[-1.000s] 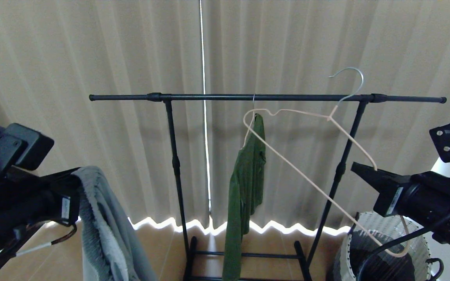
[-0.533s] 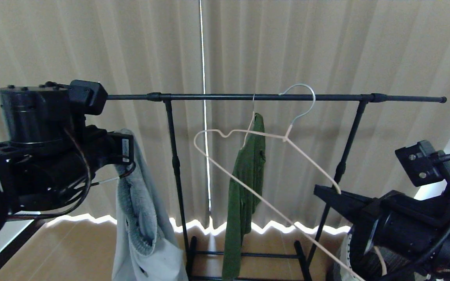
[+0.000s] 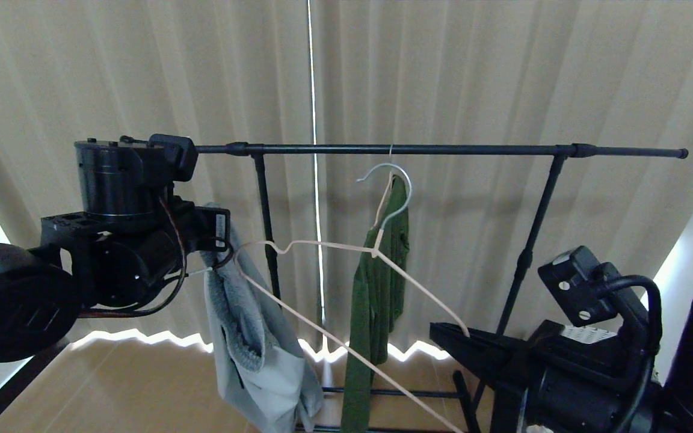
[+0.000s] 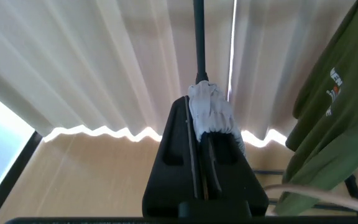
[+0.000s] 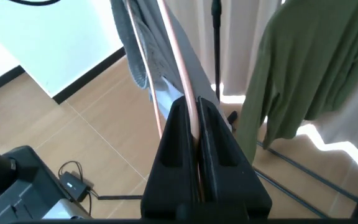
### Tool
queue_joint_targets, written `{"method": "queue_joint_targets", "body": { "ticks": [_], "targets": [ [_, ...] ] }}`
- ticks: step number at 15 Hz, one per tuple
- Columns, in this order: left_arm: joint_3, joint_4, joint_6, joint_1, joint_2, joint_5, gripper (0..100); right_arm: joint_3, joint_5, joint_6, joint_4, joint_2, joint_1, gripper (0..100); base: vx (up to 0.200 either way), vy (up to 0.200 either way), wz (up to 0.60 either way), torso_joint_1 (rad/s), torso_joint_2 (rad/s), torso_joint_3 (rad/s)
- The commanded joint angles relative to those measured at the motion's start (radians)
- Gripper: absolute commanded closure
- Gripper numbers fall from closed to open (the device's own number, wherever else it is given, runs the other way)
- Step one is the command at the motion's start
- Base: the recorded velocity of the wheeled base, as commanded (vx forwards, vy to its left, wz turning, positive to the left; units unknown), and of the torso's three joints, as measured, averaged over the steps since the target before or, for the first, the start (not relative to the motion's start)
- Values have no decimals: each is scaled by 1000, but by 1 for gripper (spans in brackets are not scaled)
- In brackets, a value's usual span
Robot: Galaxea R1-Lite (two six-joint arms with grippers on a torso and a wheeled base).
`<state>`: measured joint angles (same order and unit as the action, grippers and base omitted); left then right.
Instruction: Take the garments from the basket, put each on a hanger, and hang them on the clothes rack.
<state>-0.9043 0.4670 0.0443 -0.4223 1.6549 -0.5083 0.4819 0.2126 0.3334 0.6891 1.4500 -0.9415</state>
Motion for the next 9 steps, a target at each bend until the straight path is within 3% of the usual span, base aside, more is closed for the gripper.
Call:
{"method": "queue_joint_targets", "body": {
  "ticks": [1, 6, 9],
  "targets": [
    [-1, -4, 6, -1, 2, -3, 100, 32, 1, -1, 7, 63, -3, 100, 0, 0, 0, 0, 0, 0],
    [-7, -13, 45, 43, 14, -30, 100, 47, 2, 7, 9, 55, -16, 100, 0, 0, 0, 0, 0, 0],
    [-16, -7, 51, 59, 46, -41, 100, 40, 4, 26, 7, 16, -80, 100, 0, 0, 0, 0, 0, 0]
  ]
}}
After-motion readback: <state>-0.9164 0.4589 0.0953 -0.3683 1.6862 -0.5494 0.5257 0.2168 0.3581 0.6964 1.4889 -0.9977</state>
